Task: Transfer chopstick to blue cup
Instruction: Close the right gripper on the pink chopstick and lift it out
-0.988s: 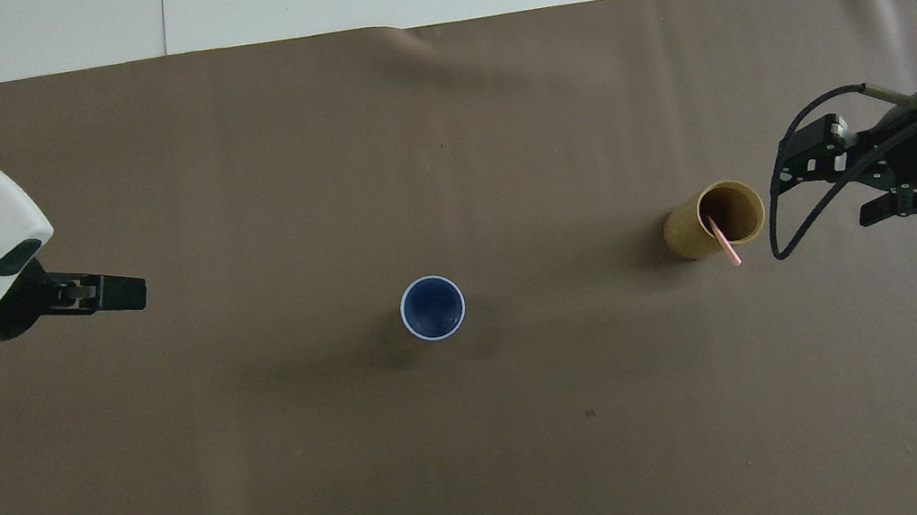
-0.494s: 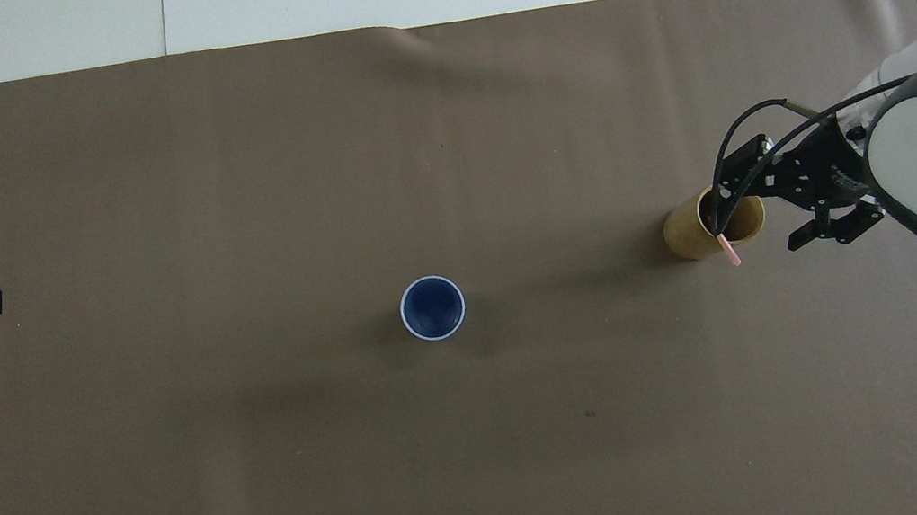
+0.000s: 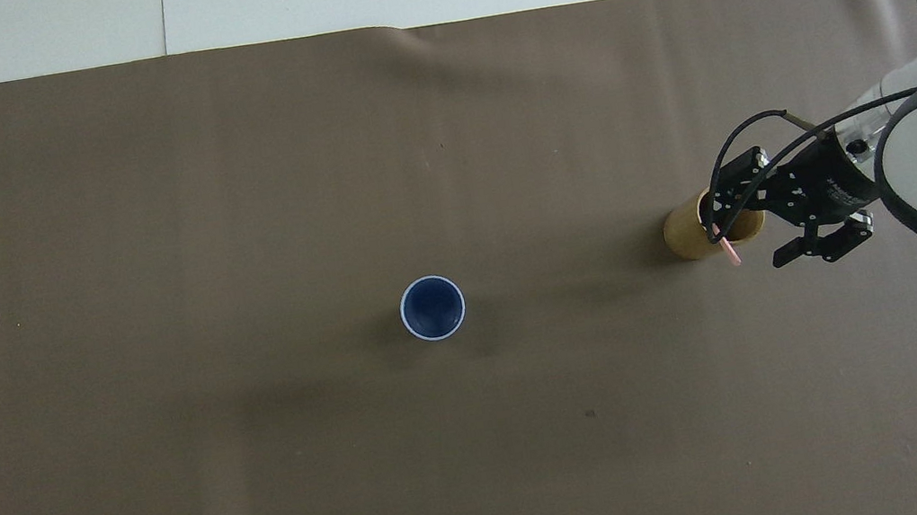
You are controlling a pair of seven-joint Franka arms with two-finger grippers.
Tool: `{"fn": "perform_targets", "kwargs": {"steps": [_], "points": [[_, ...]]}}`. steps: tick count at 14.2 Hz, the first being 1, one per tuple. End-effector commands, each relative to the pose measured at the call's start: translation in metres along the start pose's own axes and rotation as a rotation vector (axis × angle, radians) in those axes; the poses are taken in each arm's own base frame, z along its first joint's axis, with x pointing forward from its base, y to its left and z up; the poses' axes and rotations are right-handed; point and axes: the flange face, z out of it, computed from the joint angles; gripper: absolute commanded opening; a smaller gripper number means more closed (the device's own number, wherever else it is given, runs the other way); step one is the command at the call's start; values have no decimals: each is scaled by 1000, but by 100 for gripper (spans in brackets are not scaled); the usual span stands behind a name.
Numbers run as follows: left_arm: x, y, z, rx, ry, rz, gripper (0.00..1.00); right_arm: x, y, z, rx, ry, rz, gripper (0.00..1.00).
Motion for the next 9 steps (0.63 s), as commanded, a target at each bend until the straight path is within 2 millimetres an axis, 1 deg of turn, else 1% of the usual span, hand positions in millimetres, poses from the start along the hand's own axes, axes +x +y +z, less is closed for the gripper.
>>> {"fn": "perform_targets", "kwargs": {"steps": [1, 2, 4, 5, 6, 8, 9], "points": [[2, -4, -3, 8, -20, 28, 100, -2, 9, 7, 42, -29, -7, 100], [2, -3, -2, 6, -23, 26, 100, -2, 10, 7, 42, -32, -5, 99], [2, 1, -2, 5, -24, 28, 100, -2, 9, 5, 42, -33, -8, 78], [2, 3, -2, 5, -26, 32, 100, -2, 9, 5, 43, -35, -9, 61], [2, 4, -2, 5, -28, 34, 100, -2, 9, 5, 44, -35, -8, 46], [1, 5, -1, 4, -31, 35, 100, -3, 8, 5, 49, -40, -5, 26], [1, 5, 0, 4, -31, 35, 100, -4, 6, 5, 67, -51, -2, 22]]}}
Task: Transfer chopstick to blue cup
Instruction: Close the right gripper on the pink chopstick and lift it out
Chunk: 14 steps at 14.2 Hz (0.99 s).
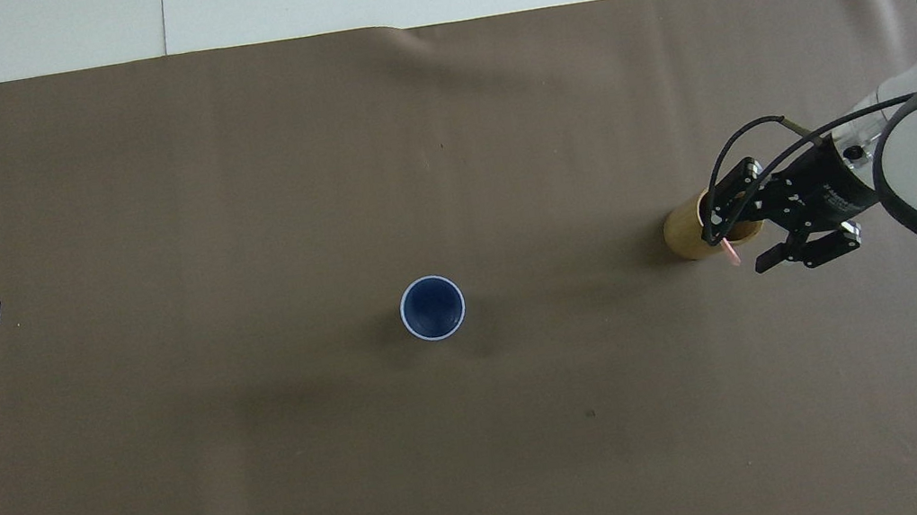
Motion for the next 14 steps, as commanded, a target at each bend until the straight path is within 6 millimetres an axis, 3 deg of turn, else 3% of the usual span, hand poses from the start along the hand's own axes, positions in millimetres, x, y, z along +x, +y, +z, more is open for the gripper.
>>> {"fn": "perform_targets", "kwargs": {"steps": [1, 3, 4, 9, 14], "points": [[2, 0, -3, 9, -11, 17, 100, -6, 2, -2, 53, -26, -14, 13], [1, 2, -1, 6, -17, 21, 100, -5, 2, -3, 52, -30, -14, 1], [-1, 2, 0, 5, -20, 21, 100, -3, 5, -5, 53, -33, -9, 0], [-3, 4, 2, 4, -20, 29, 100, 4, 14, -19, 65, -38, 10, 0], [-3, 4, 2, 5, -19, 29, 100, -4, 12, -40, 92, -71, 16, 0]]}}
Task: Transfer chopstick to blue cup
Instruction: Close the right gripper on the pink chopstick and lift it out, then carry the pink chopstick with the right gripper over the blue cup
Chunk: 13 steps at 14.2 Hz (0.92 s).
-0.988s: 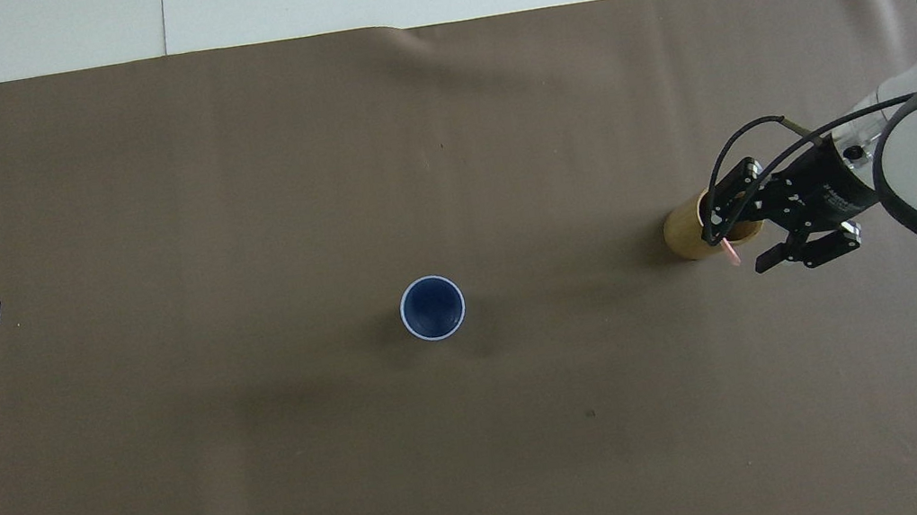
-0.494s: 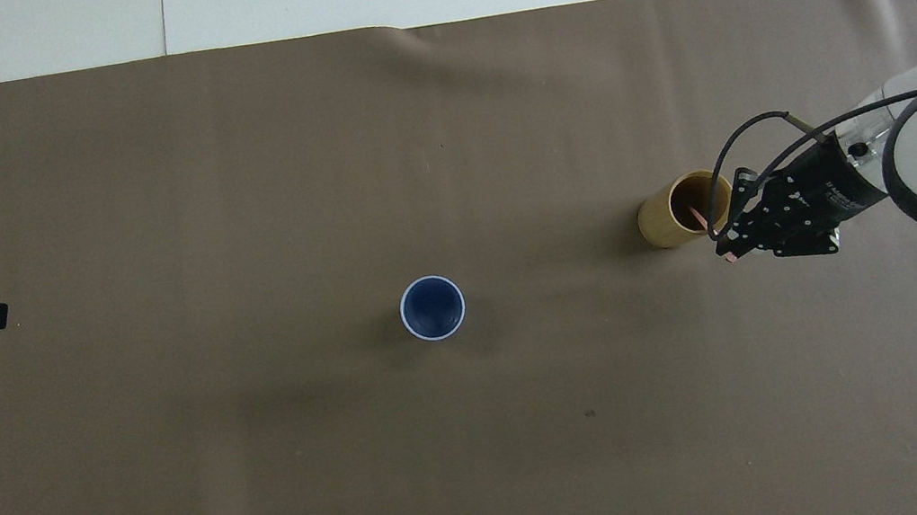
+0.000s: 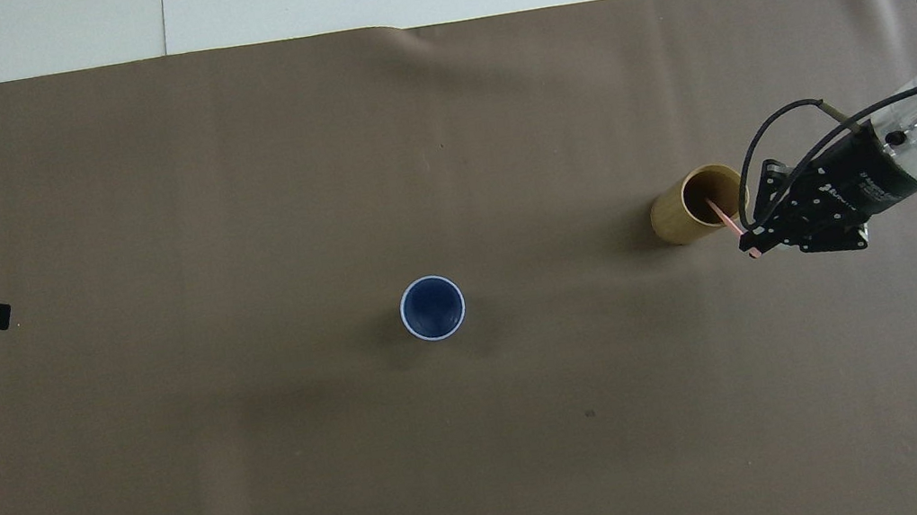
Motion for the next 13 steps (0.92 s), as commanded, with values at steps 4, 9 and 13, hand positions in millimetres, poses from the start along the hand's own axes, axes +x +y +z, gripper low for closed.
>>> {"fn": "perform_targets", "kwargs": {"steps": [4, 9, 13], "points": [[-3, 1, 0, 6, -12, 15, 100, -31, -15, -44, 52, -60, -18, 0], [-3, 1, 0, 6, -12, 13, 100, -77, -17, -84, 57, -67, -21, 0], [-3, 1, 0, 6, -12, 13, 100, -115, -36, -98, 132, -147, 16, 0]]}}
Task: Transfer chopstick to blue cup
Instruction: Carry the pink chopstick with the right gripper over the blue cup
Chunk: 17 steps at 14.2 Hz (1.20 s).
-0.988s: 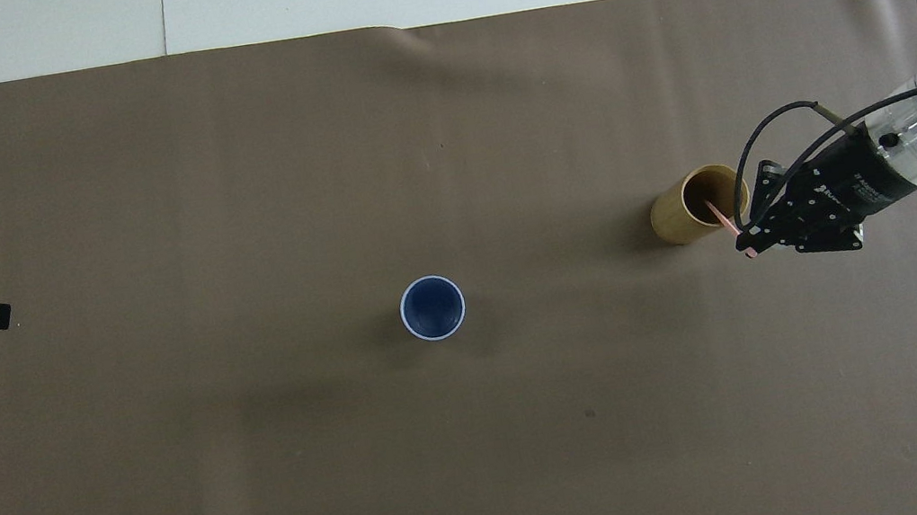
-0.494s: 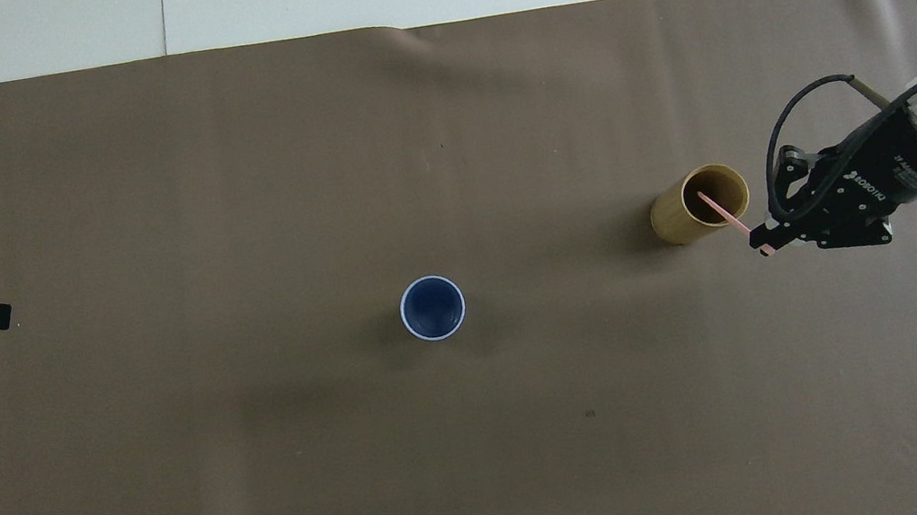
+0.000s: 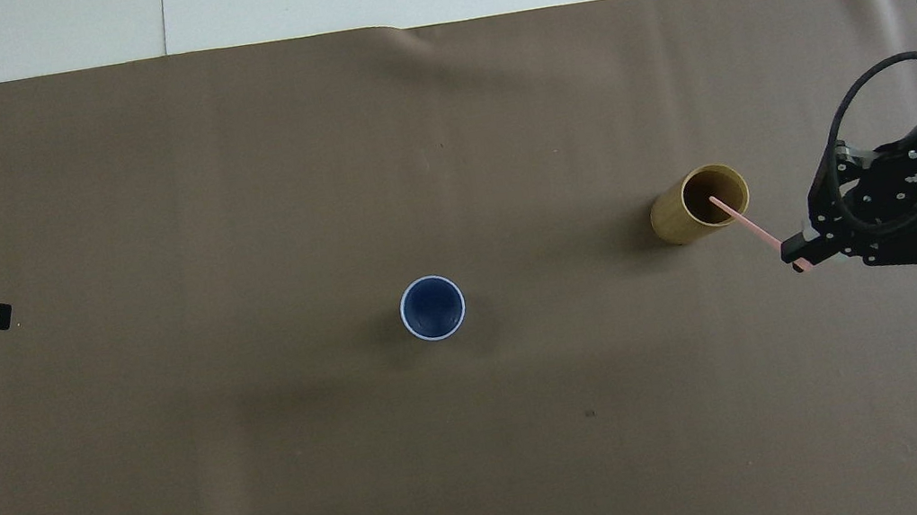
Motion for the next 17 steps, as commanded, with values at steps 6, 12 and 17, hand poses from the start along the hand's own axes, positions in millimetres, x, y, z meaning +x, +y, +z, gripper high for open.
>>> {"fn": "perform_targets", "kwargs": {"steps": [6, 12, 17], "points": [[-3, 1, 0, 6, -11, 12, 100, -66, -111, 66, 169, -73, 259, 0], [-2, 2, 0, 6, -11, 12, 100, -73, -183, 145, 320, -149, 508, 0], [-6, 3, 3, 4, -17, 11, 100, -81, -190, 193, 309, -212, 622, 0]]}}
